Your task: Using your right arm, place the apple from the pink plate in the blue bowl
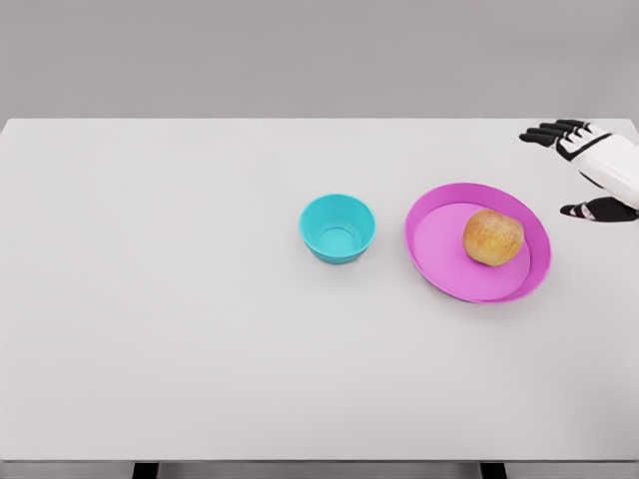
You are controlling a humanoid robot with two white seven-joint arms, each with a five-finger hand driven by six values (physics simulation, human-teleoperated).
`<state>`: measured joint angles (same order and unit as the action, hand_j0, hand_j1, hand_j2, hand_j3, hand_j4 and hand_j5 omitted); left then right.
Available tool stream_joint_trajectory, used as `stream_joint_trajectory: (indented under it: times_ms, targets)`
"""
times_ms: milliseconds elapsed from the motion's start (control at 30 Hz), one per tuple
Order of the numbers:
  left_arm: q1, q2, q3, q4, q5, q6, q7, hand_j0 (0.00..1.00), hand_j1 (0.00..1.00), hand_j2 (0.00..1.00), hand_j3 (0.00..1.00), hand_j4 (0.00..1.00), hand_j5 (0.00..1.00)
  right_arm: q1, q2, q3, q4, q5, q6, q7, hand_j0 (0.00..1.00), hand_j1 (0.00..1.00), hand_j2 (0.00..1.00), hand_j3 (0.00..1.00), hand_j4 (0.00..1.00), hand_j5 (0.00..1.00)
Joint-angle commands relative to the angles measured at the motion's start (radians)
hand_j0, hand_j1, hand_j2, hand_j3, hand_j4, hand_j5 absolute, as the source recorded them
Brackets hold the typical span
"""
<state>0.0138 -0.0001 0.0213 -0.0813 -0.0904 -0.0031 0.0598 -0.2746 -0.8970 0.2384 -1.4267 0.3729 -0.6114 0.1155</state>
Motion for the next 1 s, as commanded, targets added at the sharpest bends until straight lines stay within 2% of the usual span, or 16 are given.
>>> stream_joint_trajectory:
  times_ms: [0,200,233,300,433,567,667,833,967]
  targets:
    - [0.000,0.000,0.000,0.000,0.000,0.000,0.000,1.00,1.00,1.00,1.00,1.00,1.00,0.000,-0.002,0.004,-0.003,-0.006,0.001,0.000,1.00,1.00,1.00,1.00,1.00,1.00]
    - [0.000,0.000,0.000,0.000,0.000,0.000,0.000,1.00,1.00,1.00,1.00,1.00,1.00,0.006,-0.003,0.030,0.003,-0.011,0.001,0.003,1.00,1.00,1.00,1.00,1.00,1.00]
    - [0.000,0.000,0.000,0.000,0.000,0.000,0.000,1.00,1.00,1.00,1.00,1.00,1.00,0.006,-0.008,0.032,-0.001,-0.008,0.001,0.058,1.00,1.00,1.00,1.00,1.00,1.00]
    - [0.000,0.000,0.000,0.000,0.000,0.000,0.000,1.00,1.00,1.00,1.00,1.00,1.00,-0.008,-0.008,0.025,-0.009,-0.008,0.001,0.253,1.00,1.00,1.00,1.00,1.00,1.00]
    - [0.000,0.000,0.000,0.000,0.000,0.000,0.000,1.00,1.00,1.00,1.00,1.00,1.00,-0.057,0.000,0.025,-0.023,-0.011,0.001,0.447,1.00,1.00,1.00,1.00,1.00,1.00]
    - [0.000,0.000,0.000,0.000,0.000,0.000,-0.002,1.00,1.00,1.00,1.00,1.00,1.00,-0.115,0.018,0.058,-0.012,-0.012,0.001,0.495,1.00,1.00,1.00,1.00,1.00,1.00]
    - [0.000,0.000,0.000,0.000,0.000,0.000,0.000,1.00,1.00,1.00,1.00,1.00,1.00,-0.201,0.052,0.165,0.020,-0.012,0.001,0.495,1.00,1.00,1.00,1.00,1.00,1.00]
    - [0.000,0.000,0.000,0.000,0.000,0.000,0.000,1.00,1.00,1.00,1.00,1.00,1.00,-0.212,0.059,0.179,0.040,-0.011,0.001,0.495,1.00,1.00,1.00,1.00,1.00,1.00]
    - [0.000,0.000,0.000,0.000,0.000,0.000,0.000,1.00,1.00,1.00,1.00,1.00,1.00,-0.239,0.079,0.208,0.086,-0.008,0.001,0.495,1.00,1.00,1.00,1.00,1.00,1.00]
